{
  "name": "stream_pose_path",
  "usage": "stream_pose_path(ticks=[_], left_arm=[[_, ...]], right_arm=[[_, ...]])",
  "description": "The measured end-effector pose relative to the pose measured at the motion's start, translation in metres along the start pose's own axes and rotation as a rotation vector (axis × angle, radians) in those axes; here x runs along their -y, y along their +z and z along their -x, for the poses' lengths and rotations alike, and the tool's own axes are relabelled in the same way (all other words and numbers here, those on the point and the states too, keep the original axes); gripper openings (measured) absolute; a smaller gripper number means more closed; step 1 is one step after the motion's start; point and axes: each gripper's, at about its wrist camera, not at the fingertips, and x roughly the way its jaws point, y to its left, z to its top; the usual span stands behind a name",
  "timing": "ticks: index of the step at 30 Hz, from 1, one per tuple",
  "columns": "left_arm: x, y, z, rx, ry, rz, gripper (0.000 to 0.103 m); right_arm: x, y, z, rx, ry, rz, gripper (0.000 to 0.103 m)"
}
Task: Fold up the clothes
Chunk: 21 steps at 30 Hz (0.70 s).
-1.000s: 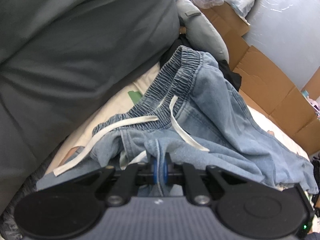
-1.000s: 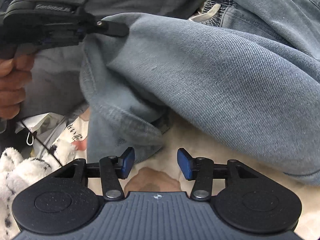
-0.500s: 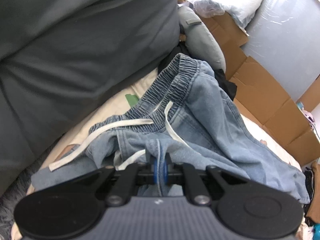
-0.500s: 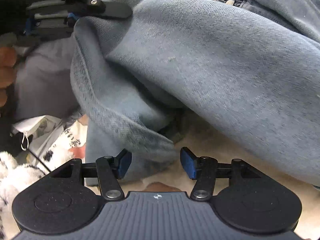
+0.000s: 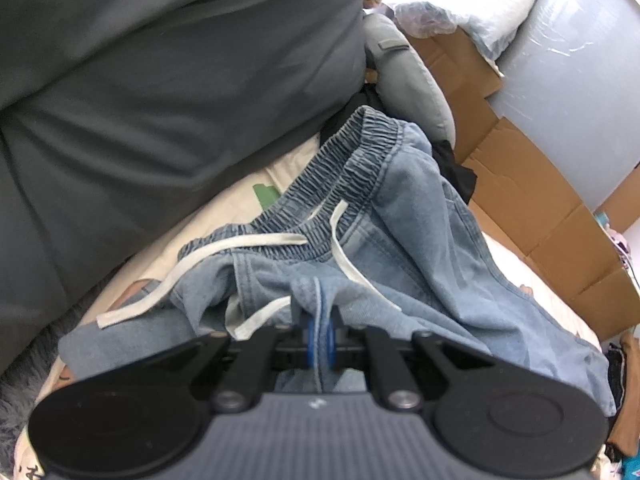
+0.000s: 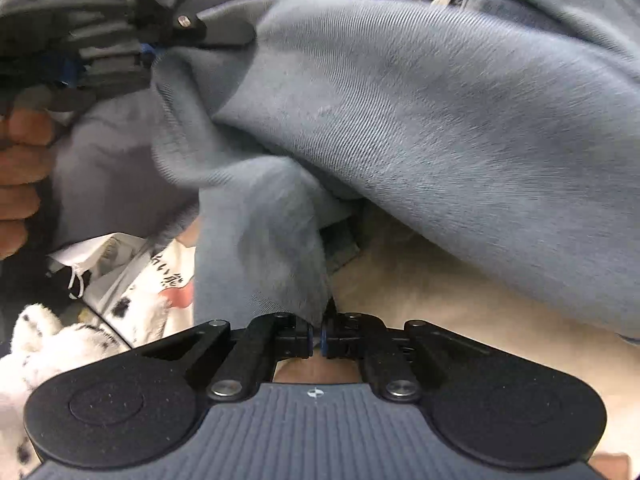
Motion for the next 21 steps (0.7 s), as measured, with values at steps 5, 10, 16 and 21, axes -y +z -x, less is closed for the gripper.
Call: stream_pose_path(ticks=[5, 10, 16, 21], left_arm=[[0.004, 0.001, 0.003, 0.002, -0.007, 0.007, 0.007], [0.009, 0.002, 0.004, 0.005, -0.020, 0.013, 0.007], [0.017, 0.004, 0.006, 0.034, -0.046, 0.019, 0.007], [0.027, 0.010, 0.013, 0.057, -0.074, 0.007, 0.007]], right_arm=[[0.004, -0.001, 0.036, 0.007, -0.020, 0.005, 0.001], [0.004, 0.002, 0.073, 0.006, -0.055, 0.022, 0.000], [0.009, 0.012, 0.115, -0.010, -0.068, 0.046, 0.000], [0.011, 0.019, 0.153, -0.050, -0.053, 0.089, 0.000]])
